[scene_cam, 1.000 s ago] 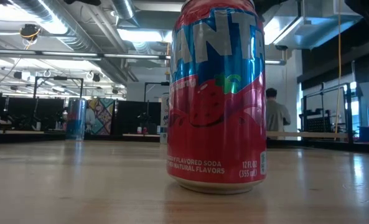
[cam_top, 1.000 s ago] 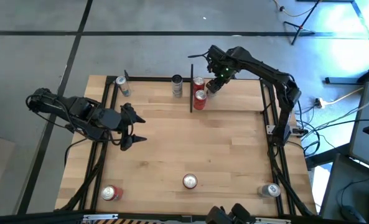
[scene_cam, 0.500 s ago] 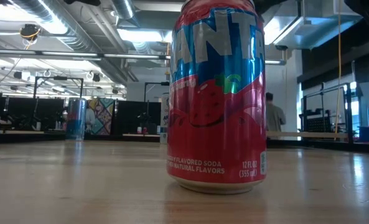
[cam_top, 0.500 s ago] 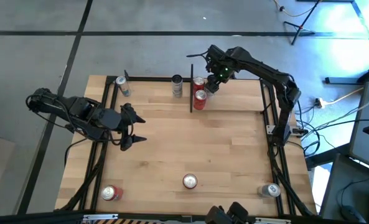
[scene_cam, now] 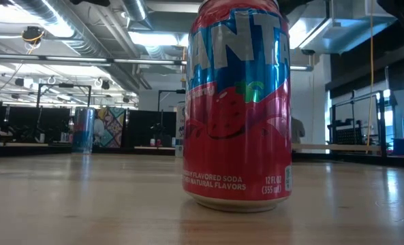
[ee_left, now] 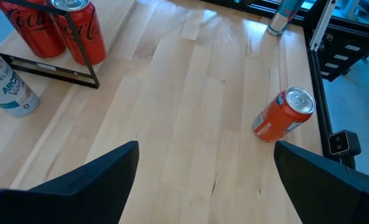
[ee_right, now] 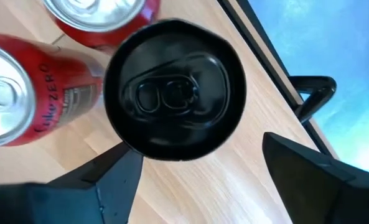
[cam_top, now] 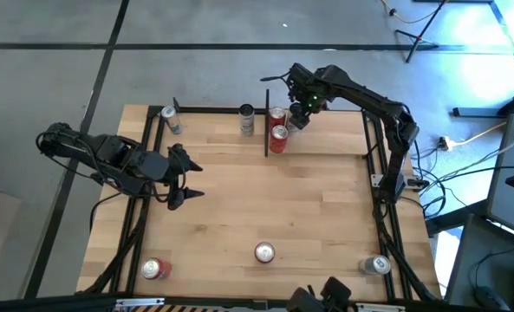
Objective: Place canned beverage on shelf
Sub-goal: Put the bottom white-blue soda can on the shelf, then put the white-blue soda can on the shelf aligned with other white-blue soda can
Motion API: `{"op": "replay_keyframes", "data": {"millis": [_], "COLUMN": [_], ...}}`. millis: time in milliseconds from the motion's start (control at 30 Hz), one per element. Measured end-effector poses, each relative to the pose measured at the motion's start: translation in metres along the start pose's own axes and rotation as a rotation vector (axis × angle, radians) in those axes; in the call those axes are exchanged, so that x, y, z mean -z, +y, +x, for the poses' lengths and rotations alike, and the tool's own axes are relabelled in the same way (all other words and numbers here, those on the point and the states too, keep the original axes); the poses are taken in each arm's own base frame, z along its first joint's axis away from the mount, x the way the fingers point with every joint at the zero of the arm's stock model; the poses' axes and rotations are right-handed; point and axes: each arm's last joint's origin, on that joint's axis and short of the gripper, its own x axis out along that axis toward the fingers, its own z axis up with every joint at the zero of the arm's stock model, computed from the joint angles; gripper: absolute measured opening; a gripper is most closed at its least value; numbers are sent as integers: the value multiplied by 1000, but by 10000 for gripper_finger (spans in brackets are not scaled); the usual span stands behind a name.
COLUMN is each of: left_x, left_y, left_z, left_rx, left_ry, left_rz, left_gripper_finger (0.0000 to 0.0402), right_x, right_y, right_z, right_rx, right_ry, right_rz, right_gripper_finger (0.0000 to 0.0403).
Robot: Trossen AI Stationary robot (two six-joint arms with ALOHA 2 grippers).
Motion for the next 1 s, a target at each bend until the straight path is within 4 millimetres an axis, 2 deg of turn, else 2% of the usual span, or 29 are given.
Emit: {"op": "replay_keyframes", "data": {"millis": [133, 200, 300, 433, 533, 633, 733, 833, 1000], "left_x": [0, 0, 0, -4, -12, -23, -37, -50, -83], "left_y": [0, 0, 0, 0, 5, 13, 28, 53, 99], "left_z": [0, 0, 0, 3, 15, 33, 53, 66, 69], "left_rx": [0, 0, -12, -46, -79, -94, -94, -120, -194], "left_ry": [0, 0, -7, -38, -61, -72, -88, -97, -145], "left_rz": [0, 0, 0, -1, -30, -53, -96, -163, -237], "left_gripper_finger": [362, 362, 362, 362, 362, 362, 362, 362, 362], "right_x": [5, 10, 20, 37, 53, 73, 93, 115, 141], "right_y": [0, 0, 5, 21, 33, 38, 36, 32, 27], "right_z": [-2, -9, -31, -67, -92, -105, -111, -114, -115], "right_rx": [-6, -22, -39, -65, -98, -135, -145, -166, -210], "right_ry": [47, 52, 11, -100, -207, -291, -370, -444, -553], "right_rz": [-9, -4, 7, -27, -93, -153, -173, -168, -172], "right_gripper_finger": [308, 308, 308, 308, 308, 308, 308, 308, 308]}}
